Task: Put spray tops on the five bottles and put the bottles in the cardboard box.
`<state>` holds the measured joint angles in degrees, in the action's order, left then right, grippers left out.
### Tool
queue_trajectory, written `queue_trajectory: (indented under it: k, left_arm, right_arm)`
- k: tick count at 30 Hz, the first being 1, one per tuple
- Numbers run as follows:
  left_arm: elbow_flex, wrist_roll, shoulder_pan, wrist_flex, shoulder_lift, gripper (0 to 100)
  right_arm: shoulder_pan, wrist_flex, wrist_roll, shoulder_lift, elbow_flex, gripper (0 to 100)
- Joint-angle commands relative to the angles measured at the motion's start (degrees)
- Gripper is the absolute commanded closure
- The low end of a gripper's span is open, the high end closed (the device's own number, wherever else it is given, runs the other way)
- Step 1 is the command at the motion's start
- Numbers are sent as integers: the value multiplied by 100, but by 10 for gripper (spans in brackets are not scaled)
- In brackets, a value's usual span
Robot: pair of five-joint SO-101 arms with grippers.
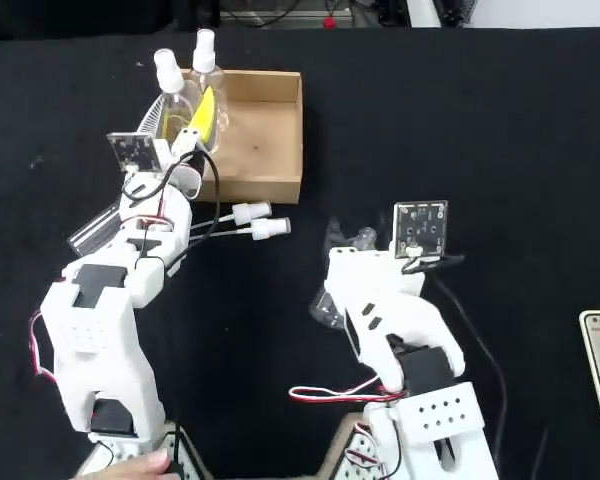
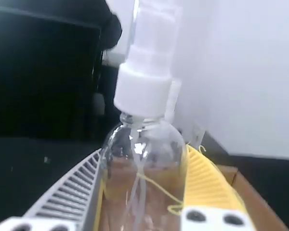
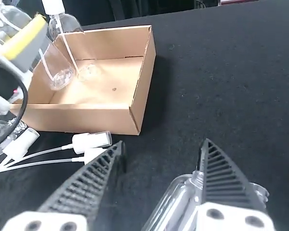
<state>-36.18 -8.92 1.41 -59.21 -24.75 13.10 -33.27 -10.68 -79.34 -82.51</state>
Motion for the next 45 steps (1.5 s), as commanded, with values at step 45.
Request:
queue_trajectory:
  k: [45]
  left_arm:
    - [646, 484, 233, 167, -580, 675]
  right_arm:
    - [62, 149, 0, -22, 22, 762]
